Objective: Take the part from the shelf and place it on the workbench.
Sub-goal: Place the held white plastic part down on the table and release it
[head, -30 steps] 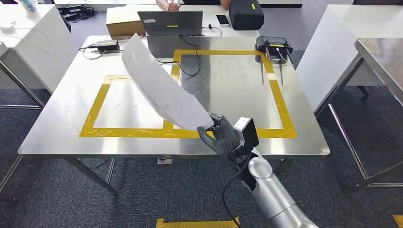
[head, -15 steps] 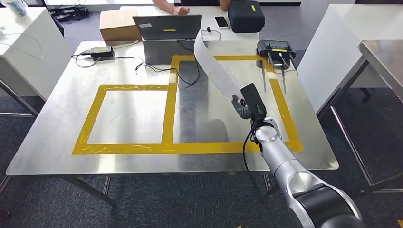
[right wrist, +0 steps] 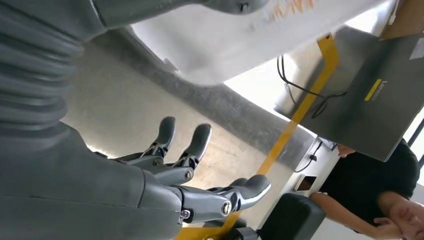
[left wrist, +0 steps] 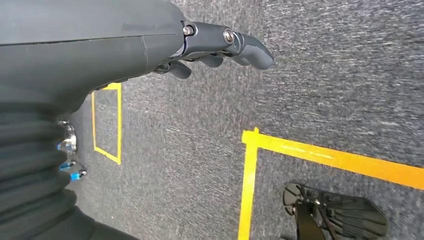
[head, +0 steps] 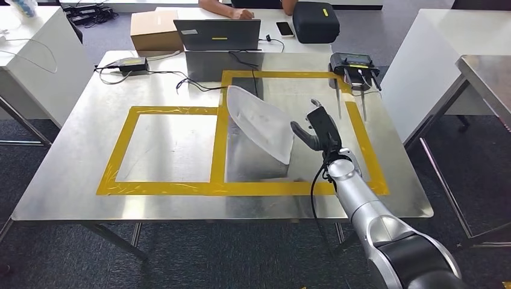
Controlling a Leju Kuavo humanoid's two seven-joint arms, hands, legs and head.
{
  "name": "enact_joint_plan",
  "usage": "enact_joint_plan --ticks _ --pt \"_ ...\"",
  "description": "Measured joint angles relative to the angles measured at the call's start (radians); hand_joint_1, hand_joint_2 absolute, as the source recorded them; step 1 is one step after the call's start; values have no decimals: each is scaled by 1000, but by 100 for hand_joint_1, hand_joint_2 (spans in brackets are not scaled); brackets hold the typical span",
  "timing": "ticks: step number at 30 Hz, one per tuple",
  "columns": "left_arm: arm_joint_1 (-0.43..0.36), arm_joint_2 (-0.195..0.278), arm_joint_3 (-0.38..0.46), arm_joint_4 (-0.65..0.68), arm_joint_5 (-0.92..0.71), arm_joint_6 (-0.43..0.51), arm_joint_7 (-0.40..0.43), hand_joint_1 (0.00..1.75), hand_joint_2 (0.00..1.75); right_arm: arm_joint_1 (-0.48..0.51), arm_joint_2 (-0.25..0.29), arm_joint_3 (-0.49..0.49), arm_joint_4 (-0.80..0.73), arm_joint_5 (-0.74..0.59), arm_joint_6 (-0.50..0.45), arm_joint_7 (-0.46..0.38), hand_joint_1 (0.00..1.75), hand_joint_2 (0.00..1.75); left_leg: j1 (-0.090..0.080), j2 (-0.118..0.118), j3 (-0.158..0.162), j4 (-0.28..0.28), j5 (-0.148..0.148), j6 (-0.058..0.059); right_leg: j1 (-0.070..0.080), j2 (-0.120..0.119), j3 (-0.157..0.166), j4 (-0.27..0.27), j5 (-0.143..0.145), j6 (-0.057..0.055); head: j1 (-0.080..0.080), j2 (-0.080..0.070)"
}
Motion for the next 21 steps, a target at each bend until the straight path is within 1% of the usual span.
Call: enact_joint_plan --ticks 4,7,9,12,14,15,16,17,18,20,21 --pt "-3 0 1 0 -1 6 5 0 0 0 5 -2 0 1 21 -9 0 0 1 0 2 0 1 0 0 0 1 0 1 1 0 0" --pt "-3 -1 1 0 -6 18 8 0 0 7 16 -5 -20 -32 71 -24 0 0 0 0 2 0 1 1 0 0 1 0 2 3 0 0" --pt "-3 -1 1 0 -8 26 8 0 0 27 26 -10 -64 -90 153 -30 0 0 0 0 3 0 1 1 0 0 2 0 1 3 0 0" --pt "-1 -1 1 0 -6 38 6 0 0 88 42 -18 -176 -241 350 -28 0 0 -2 0 3 1 0 4 -2 -1 2 0 0 6 0 0" --pt "2 -1 3 0 -3 47 2 0 0 147 53 -19 -284 -358 478 -19 0 0 -3 -1 4 0 1 7 -4 -1 4 0 1 10 0 0" --pt "4 -3 4 0 -2 50 1 0 0 180 57 -19 -343 -408 524 -13 0 0 0 0 7 -5 4 10 -4 -1 4 2 -1 11 0 0" --pt "7 -4 5 0 -1 53 0 0 0 214 61 -18 -405 -453 563 -9 0 0 4 0 10 -12 7 14 -4 -1 2 11 -11 14 0 0" --pt "9 -5 7 0 0 56 0 0 0 245 63 -17 -466 -491 596 -7 0 0 8 2 13 -19 11 18 -4 -2 -8 35 -32 17 2 0" --pt "11 -7 8 0 2 58 0 0 0 275 64 -15 -524 -525 624 -7 0 0 10 3 15 -24 13 20 -6 -3 -27 83 -64 21 3 0" --pt "16 -8 11 0 3 60 -2 0 0 336 65 -5 -635 -578 671 -11 0 0 12 5 14 -25 15 22 -14 -4 -85 219 -134 31 5 0" --pt "18 -8 12 0 3 60 -3 0 0 366 65 2 -686 -596 687 -15 0 0 13 6 12 -25 16 21 -19 -5 -107 272 -153 36 5 0"
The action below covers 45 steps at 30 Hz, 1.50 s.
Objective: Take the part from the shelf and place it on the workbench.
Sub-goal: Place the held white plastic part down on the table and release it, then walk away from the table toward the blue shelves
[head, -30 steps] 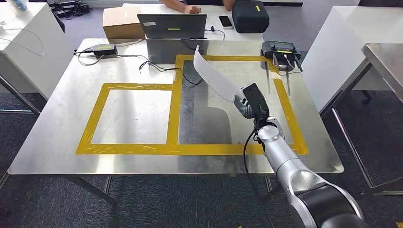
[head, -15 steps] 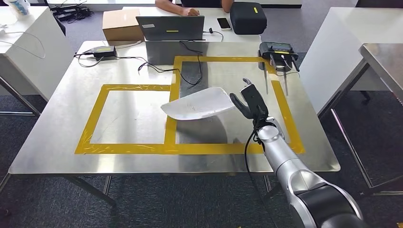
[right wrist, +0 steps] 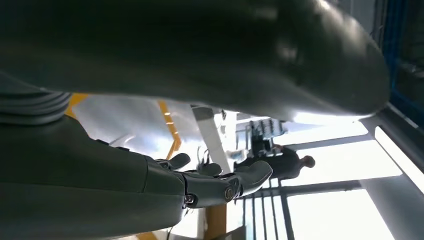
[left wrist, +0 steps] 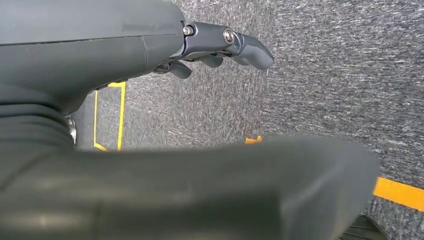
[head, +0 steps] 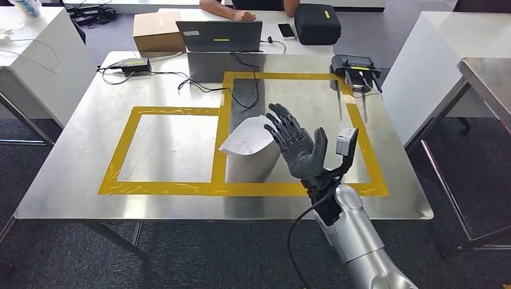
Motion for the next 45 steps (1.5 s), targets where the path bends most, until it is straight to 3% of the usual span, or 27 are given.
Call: enact_joint_plan --ticks 1,2,5,7,10,12,14,15,16,17,18,20,22,25,26,28,30,31,32,34,36,37,38,40,41,42,45 --pt "2 -1 1 0 -1 0 -1 0 0 28 0 7 -48 -11 13 -4 0 0 2 1 -2 1 1 -2 -5 -1 -5 18 2 5 0 0" --pt "3 -1 3 0 -3 0 -1 0 0 54 0 15 -96 -17 24 -11 0 0 6 1 -5 3 2 -6 -10 -3 10 -6 23 10 0 0" --pt "4 -4 4 -1 -9 0 -2 0 0 113 0 33 -227 -16 52 -36 0 0 15 0 -14 14 7 -28 -21 -8 121 -205 103 21 0 0" --pt "4 -5 5 -2 -10 0 -7 0 0 149 0 42 -304 -1 64 -51 0 0 15 -3 -16 18 12 -48 -19 -5 145 -255 116 10 0 0" --pt "6 -9 6 -2 -12 0 -14 0 0 197 0 51 -392 35 69 -72 0 0 17 -2 -24 17 15 -74 -15 -3 127 -254 129 -24 -1 0" --pt "7 -10 6 -1 -14 0 -17 0 0 233 0 57 -440 61 78 -99 0 0 19 1 -47 70 -43 -79 -15 -5 113 -259 146 -43 -3 0" --pt "8 -10 6 -1 -12 0 -22 0 0 275 0 60 -477 85 93 -133 0 0 15 3 -82 193 -136 -78 -8 -8 95 -259 162 -54 -5 0" --pt "8 -10 8 -1 -10 0 -25 0 0 297 0 61 -490 98 100 -149 0 0 12 3 -94 253 -167 -78 -4 -9 84 -258 170 -56 -5 0" --pt "9 -10 10 -2 -7 0 -27 0 0 316 0 62 -500 113 105 -163 0 0 10 3 -92 287 -177 -75 1 -10 73 -257 178 -58 -5 0" --pt "10 -11 13 -2 -3 0 -29 0 0 333 0 63 -508 127 108 -176 0 0 7 3 -72 284 -168 -70 5 -10 62 -256 186 -59 -5 0" --pt "10 -11 17 -2 -1 0 -30 0 0 347 0 63 -516 141 111 -186 0 0 3 3 -34 244 -147 -63 9 -10 51 -255 194 -59 -5 0" --pt "10 -10 20 -3 1 0 -30 0 0 366 0 63 -530 157 113 -198 0 0 -7 3 69 105 -121 -45 14 -9 34 -250 209 -56 -5 0" --pt "9 -9 21 -5 1 -1 -30 0 0 378 0 63 -541 165 114 -201 0 0 -16 3 122 20 -119 -34 15 -8 30 -250 222 -47 -5 0" --pt "10 -11 23 -5 1 0 -27 0 0 392 0 63 -551 174 115 -201 0 0 -18 5 112 2 -101 -17 12 -7 28 -254 236 -28 -7 0" --pt "10 -11 24 -5 2 2 -25 0 0 397 0 62 -553 177 115 -201 0 0 -15 7 103 -1 -90 -9 12 -6 20 -242 219 -23 -6 0" --pt "11 -13 30 -5 4 6 -21 0 0 407 0 62 -554 181 112 -200 0 0 -10 13 79 -5 -66 1 8 -5 -9 -161 133 -13 -3 0" --pt "12 -13 36 -5 5 10 -17 0 0 417 0 61 -554 196 99 -200 0 0 -10 15 51 -3 -43 4 3 -6 -40 -35 44 -5 -2 0" --pt "13 -13 38 -5 5 10 -16 0 0 424 0 60 -554 206 89 -200 0 0 -10 16 36 -1 -31 3 1 -6 -43 9 31 -2 -2 0" --pt "14 -13 39 -5 4 10 -14 0 0 433 0 58 -554 216 78 -200 0 0 -10 17 20 1 -20 1 0 -6 -28 20 41 0 -1 0" --pt "15 -14 42 -5 6 10 -13 0 0 453 0 50 -551 224 62 -201 0 0 -8 17 -10 10 -2 -5 -3 -7 57 -64 90 1 -1 0" --pt "16 -15 47 -6 11 10 -16 0 0 466 0 38 -539 227 40 -200 0 0 -8 17 -29 18 13 -17 0 -7 157 -205 99 -5 -2 0" --pt "16 -15 48 -6 13 9 -18 0 0 470 0 29 -530 231 23 -199 0 0 -9 16 -32 21 19 -23 2 -6 183 -250 93 -12 -2 0" --pt "16 -15 50 -6 14 7 -19 0 0 475 0 18 -518 237 2 -196 0 0 -9 16 -33 20 27 -30 5 -5 190 -269 86 -20 -2 0" --pt "17 -14 53 -5 14 1 -20 0 0 485 0 -8 -488 247 -44 -182 0 0 -5 16 -34 16 39 -43 7 -6 178 -274 102 -37 -2 0" --pt "19 -14 54 -5 14 -3 -22 0 0 488 0 -21 -469 251 -64 -173 0 0 -4 15 -40 23 28 -48 6 -7 170 -277 113 -46 -2 0" --pt "21 -14 55 -4 14 -6 -26 0 0 490 0 -36 -446 257 -85 -165 0 0 -2 13 -49 45 -2 -52 5 -9 161 -280 127 -54 -4 0" --pt "25 -12 59 -4 13 -17 -39 0 0 497 0 -87 -364 300 -150 -157 0 0 -2 10 -86 206 -147 -59 4 -10 120 -282 164 -64 -7 0"
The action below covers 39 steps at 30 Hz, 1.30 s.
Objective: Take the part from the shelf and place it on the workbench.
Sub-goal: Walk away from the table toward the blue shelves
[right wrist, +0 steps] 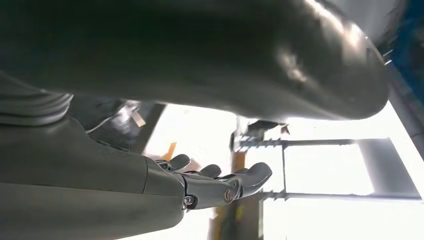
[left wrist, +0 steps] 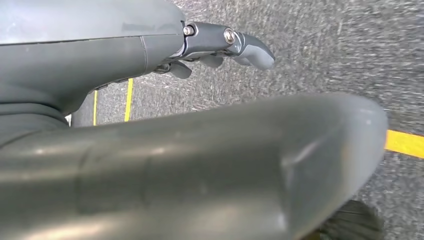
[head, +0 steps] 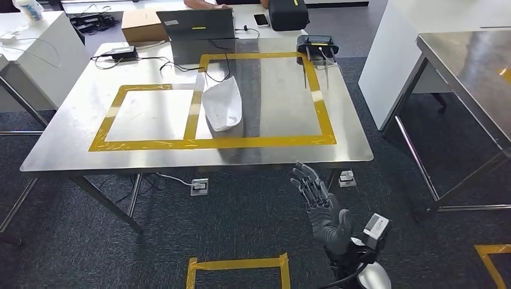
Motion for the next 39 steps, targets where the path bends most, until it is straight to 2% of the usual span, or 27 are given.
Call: enact_joint_plan --ticks 1,2,3,5,7,9,11,12,15,16,17,18,20,22,23,25,27,28,30,31,32,33,34,35,37,38,39 --pt "0 1 2 0 -2 -4 -3 0 0 4 0 -19 32 17 -20 -2 0 0 0 0 -4 52 -21 -2 1 -1 -15 2 12 1 0 0" --pt "1 1 3 0 -5 -7 -7 0 0 8 0 -41 66 31 -35 -6 0 0 0 0 4 81 -19 -3 1 -3 -31 4 23 3 0 0" --pt "2 2 3 0 -7 -10 -9 0 0 13 0 -61 97 41 -43 -13 0 0 0 0 28 76 3 -2 1 -5 -48 7 35 5 0 0" --pt "3 3 4 0 -11 -15 -17 0 0 12 0 -102 169 66 -56 -27 0 0 1 -1 121 -25 40 1 1 -6 -78 14 55 13 0 0" --pt "0 6 4 0 -11 -22 -29 0 0 -2 0 -147 263 122 -94 -27 0 0 -3 -5 212 -156 25 11 3 -5 -96 22 72 25 0 0" --pt "0 10 5 -1 -14 -31 -39 0 0 -25 -1 -197 380 213 -169 -25 0 0 -10 -7 235 -206 10 26 3 -6 -100 22 89 39 0 0" --pt "2 11 5 1 -20 -34 -42 0 0 -56 -5 -243 511 298 -254 -28 0 0 -11 -2 219 -206 27 46 -2 -4 -106 24 89 53 0 0" --pt "3 12 5 1 -24 -34 -42 0 0 -71 -9 -264 583 328 -289 -28 0 0 -10 2 208 -207 38 56 -4 -3 -115 43 62 59 0 0" --pt "6 12 5 2 -31 -31 -44 0 0 -123 -28 -319 814 363 -338 0 0 0 -11 6 167 -206 74 71 -6 -1 -157 199 -87 68 1 0" --pt "6 12 5 2 -32 -31 -45 0 0 -142 -35 -335 893 362 -339 29 0 0 -12 7 152 -204 85 71 -6 0 -164 255 -113 70 1 0" --pt "6 11 5 2 -33 -32 -46 0 0 -159 -41 -352 972 357 -338 75 0 0 -12 8 137 -200 96 71 -6 0 -159 289 -115 70 1 0" --pt "6 11 5 3 -37 -34 -46 0 0 -170 -45 -372 1044 349 -336 137 0 0 -13 8 122 -195 106 71 -6 0 -137 292 -95 69 1 0" --pt "6 9 5 3 -46 -44 -44 0 0 -178 -48 -411 1155 329 -334 300 0 0 -13 6 94 -184 121 66 -5 -1 -45 196 -49 63 2 0" --pt "5 8 5 4 -53 -50 -43 0 0 -181 -46 -443 1235 314 -347 472 0 0 -14 5 79 -177 134 54 -1 -1 44 65 -54 52 4 0" --pt "4 8 5 4 -55 -51 -43 0 0 -182 -44 -455 1266 309 -363 545 0 0 -15 6 75 -176 141 47 2 0 64 29 -65 46 4 0" --pt "3 8 5 5 -55 -52 -42 0 0 -183 -34 -477 1316 296 -402 659 0 0 -14 8 71 -182 158 33 6 0 59 14 -59 33 5 0" --pt "4 9 5 6 -56 -51 -35 0 0 -186 -19 -500 1350 276 -428 717 0 0 -12 6 58 -168 139 20 2 -1 40 7 -37 16 5 0" --pt "5 10 5 7 -59 -49 -27 0 0 -189 -10 -511 1361 267 -436 729 0 0 -12 4 46 -138 104 15 0 -2 28 3 -24 9 4 0" --pt "5 14 5 7 -70 -46 -5 0 0 -193 7 -529 1377 257 -445 731 0 0 -10 2 20 -30 4 6 -1 -2 0 3 -1 2 3 0" --pt "5 15 5 7 -76 -44 6 0 0 -195 15 -537 1384 255 -446 727 0 0 -10 1 14 27 -27 3 -1 -3 -14 4 10 2 2 0" --pt "5 16 5 7 -81 -42 14 0 0 -197 22 -542 1390 255 -443 719 0 0 -10 1 16 66 -35 0 -1 -5 -30 5 22 3 2 0" --pt "5 17 5 7 -86 -41 20 0 0 -198 27 -546 1395 260 -437 709 0 0 -10 1 33 76 -20 0 0 -6 -46 7 34 5 3 0" --pt "4 17 5 7 -89 -39 23 0 0 -200 33 -548 1399 267 -428 698 0 0 -9 1 65 54 8 0 -1 -7 -61 9 45 7 3 0" --pt "3 17 5 7 -92 -38 21 0 0 -202 38 -549 1402 278 -418 685 0 0 -9 1 113 0 31 2 -1 -8 -75 13 56 10 3 0" --pt "-1 16 5 5 -98 -37 10 0 0 -207 45 -548 1407 303 -403 660 0 0 -13 -2 216 -143 27 10 1 -8 -94 18 77 20 4 0" --pt "-3 15 4 4 -103 -37 3 0 0 -210 47 -547 1409 313 -399 649 0 0 -15 -5 246 -193 15 17 2 -8 -98 19 87 26 5 0" --pt "-5 14 4 4 -108 -37 -3 0 0 -213 50 -546 1410 320 -397 639 0 0 -18 -6 257 -218 7 24 2 -8 -99 17 97 32 6 0"
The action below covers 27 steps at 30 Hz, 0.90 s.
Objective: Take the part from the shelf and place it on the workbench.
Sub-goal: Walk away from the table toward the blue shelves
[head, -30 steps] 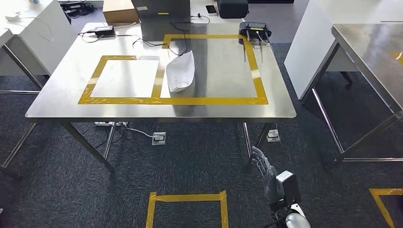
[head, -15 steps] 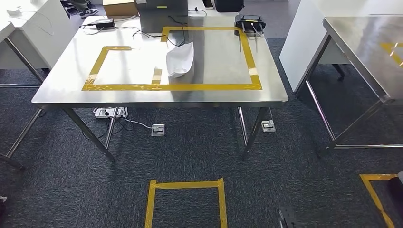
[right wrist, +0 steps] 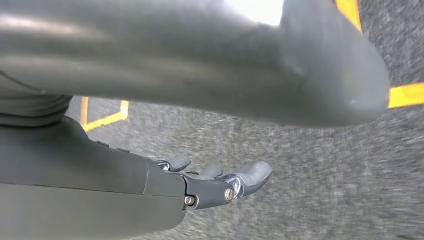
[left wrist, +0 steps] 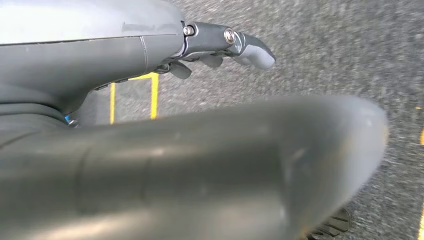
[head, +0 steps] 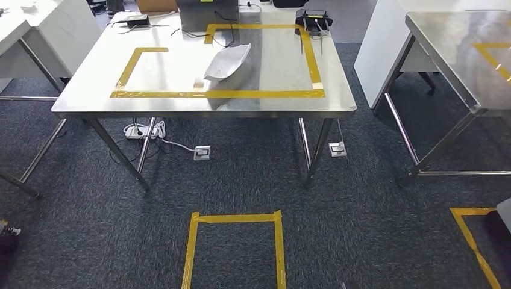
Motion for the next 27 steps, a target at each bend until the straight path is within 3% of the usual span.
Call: enact_joint_plan --ticks 2,3,4,6,7,8,9,10,11,13,15,17,18,20,22,23,24,25,27 --pt "-2 -4 -2 0 -14 0 -8 0 0 -4 3 2 4 11 -5 -12 0 0 -1 2 -15 -2 15 18 -4 2 -3 -2 10 13 0 0" --pt "-4 -7 -5 0 -22 0 -12 0 0 -4 5 4 6 20 -9 -10 0 44 0 4 -26 -2 26 27 -6 3 -11 9 -8 19 0 0" --pt "-8 -10 -10 -1 -30 0 -16 0 0 -4 7 8 8 33 -14 -5 0 87 1 6 -40 -2 39 36 -7 5 -22 38 -48 25 1 0" --pt "-16 -16 -18 -3 -38 0 -23 0 0 -5 12 23 11 64 -18 9 0 175 1 8 -72 -1 65 44 -8 6 -52 149 -159 32 3 0" --pt "-20 -19 -21 -4 -40 0 -25 0 0 -7 13 31 11 78 -19 16 0 175 0 9 -87 0 78 44 -7 6 -63 214 -199 33 4 0" --pt "-23 -22 -23 -4 -42 0 -25 0 0 -8 14 40 12 91 -21 22 0 175 -1 9 -103 3 90 44 -7 6 -65 262 -213 33 4 0" --pt "-26 -24 -25 -4 -46 -1 -24 0 0 -10 15 49 13 101 -25 30 0 175 -2 10 -120 6 102 43 -6 6 -51 282 -203 31 4 0" --pt "-28 -27 -29 -5 -51 -1 -22 0 0 -11 16 57 13 108 -31 40 0 175 -3 11 -135 10 112 42 -5 6 -19 265 -178 28 4 0" --pt "-29 -30 -34 -5 -56 0 -19 0 0 -11 17 63 13 113 -37 52 0 175 -3 11 -150 15 121 40 -3 7 31 213 -150 22 4 0" --pt "-30 -37 -43 -5 -63 5 -12 0 0 -14 18 71 14 115 -51 76 0 175 -2 13 -170 22 136 34 4 7 137 64 -144 6 5 0" --pt "-30 -43 -48 -6 -65 11 -6 0 0 -16 19 76 14 119 -64 99 0 175 2 15 -176 20 153 23 13 7 183 -19 -160 -6 6 0" --pt "-30 -43 -50 -6 -68 16 0 0 0 -16 22 81 16 121 -79 119 0 175 5 15 -179 14 169 9 15 6 176 -35 -144 -15 10 0" --pt "-28 -42 -51 -6 -69 18 6 0 0 -17 24 81 17 119 -89 128 0 175 6 13 -185 18 161 4 12 4 170 -42 -132 -21 12 0" --pt "-25 -41 -52 -6 -73 26 19 0 0 -18 27 81 19 115 -107 147 0 175 6 8 -207 78 89 -6 4 2 151 -53 -105 -30 12 0" --pt "-24 -38 -52 -6 -74 33 26 0 0 -18 29 81 19 115 -117 165 0 175 9 5 -235 199 -6 -15 2 0 122 -51 -83 -32 12 0" --pt "-24 -37 -52 -6 -74 35 27 0 0 -18 30 81 19 117 -118 171 0 175 10 5 -241 253 -27 -20 1 -1 107 -47 -73 -30 12 0" --pt "-24 -35 -52 -7 -74 36 28 0 0 -17 32 81 19 119 -117 174 0 175 12 5 -236 283 -23 -25 -1 -3 92 -43 -63 -27 12 0" --pt "-24 -34 -52 -7 -74 36 28 0 0 -17 33 81 19 121 -117 175 0 175 15 6 -215 280 -1 -30 -4 -4 77 -37 -55 -22 12 0" --pt "-25 -34 -52 -9 -77 36 28 0 0 -18 35 81 19 119 -123 175 0 175 25 5 -130 178 44 -43 -10 -5 48 -20 -42 -10 11 0"
